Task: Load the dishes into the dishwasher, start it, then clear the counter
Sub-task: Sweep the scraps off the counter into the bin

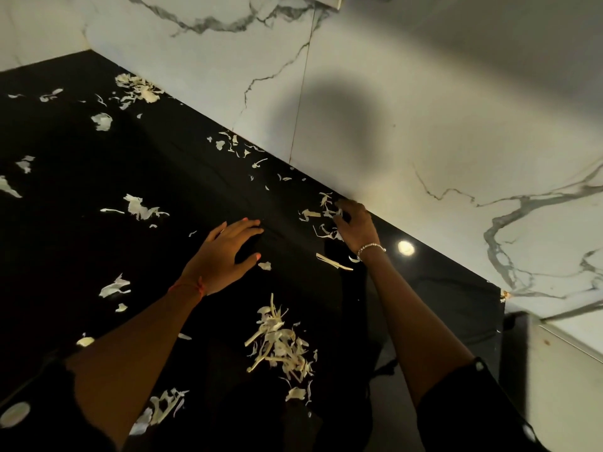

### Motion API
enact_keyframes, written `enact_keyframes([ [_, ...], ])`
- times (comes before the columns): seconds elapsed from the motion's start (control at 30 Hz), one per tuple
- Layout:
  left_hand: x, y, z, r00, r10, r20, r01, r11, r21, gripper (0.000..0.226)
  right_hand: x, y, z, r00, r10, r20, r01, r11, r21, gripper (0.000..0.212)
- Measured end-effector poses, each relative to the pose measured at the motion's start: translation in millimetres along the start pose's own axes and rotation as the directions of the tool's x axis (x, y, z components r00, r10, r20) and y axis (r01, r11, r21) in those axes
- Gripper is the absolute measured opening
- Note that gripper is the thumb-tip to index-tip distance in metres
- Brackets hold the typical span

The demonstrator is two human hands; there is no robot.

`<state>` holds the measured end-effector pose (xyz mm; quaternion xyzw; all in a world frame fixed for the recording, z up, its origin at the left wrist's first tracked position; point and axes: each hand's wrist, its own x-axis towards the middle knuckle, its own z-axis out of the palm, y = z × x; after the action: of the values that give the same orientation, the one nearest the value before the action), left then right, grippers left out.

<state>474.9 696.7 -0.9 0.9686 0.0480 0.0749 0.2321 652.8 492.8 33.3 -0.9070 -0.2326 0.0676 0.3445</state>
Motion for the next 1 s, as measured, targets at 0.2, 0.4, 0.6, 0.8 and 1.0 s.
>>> enact_keyframes([
  [0.2,-1.8,0.3,-0.6,1.0,0.005,0.001,-0.005,1.0,-0.018,0.062,7.2,-11.7,6.0,0.992,0.012,-0.124,0.016,0.976,0.216,0.025],
  [0.4,-0.8,0.3,-0.1,1.0,-0.002,0.005,0.002,1.0,-0.022,0.055,8.5,-12.6,7.0,0.971,0.083,-0.223,0.014,0.916,0.4,0.02],
  [0.6,-1.8,-0.9,-0.1,1.0,0.007,-0.001,-0.007,1.0,-0.025,0.068,8.8,-16.9,23.0,0.971,-0.051,0.232,0.049,0.999,0.014,0.043],
  [0.8,-1.0,-1.3,0.7,1.0,0.003,-0.002,-0.003,1.0,-0.005,0.065,-15.8,-21.5,7.9,0.947,-0.115,0.3,-0.019,0.912,0.409,0.026],
  [1.0,0.2,-2.1,1.5,1.0,0.001,0.016,-0.001,1.0,0.013,0.055,-23.7,10.4,-19.4,0.992,0.122,-0.019,-0.119,0.987,0.112,0.04],
])
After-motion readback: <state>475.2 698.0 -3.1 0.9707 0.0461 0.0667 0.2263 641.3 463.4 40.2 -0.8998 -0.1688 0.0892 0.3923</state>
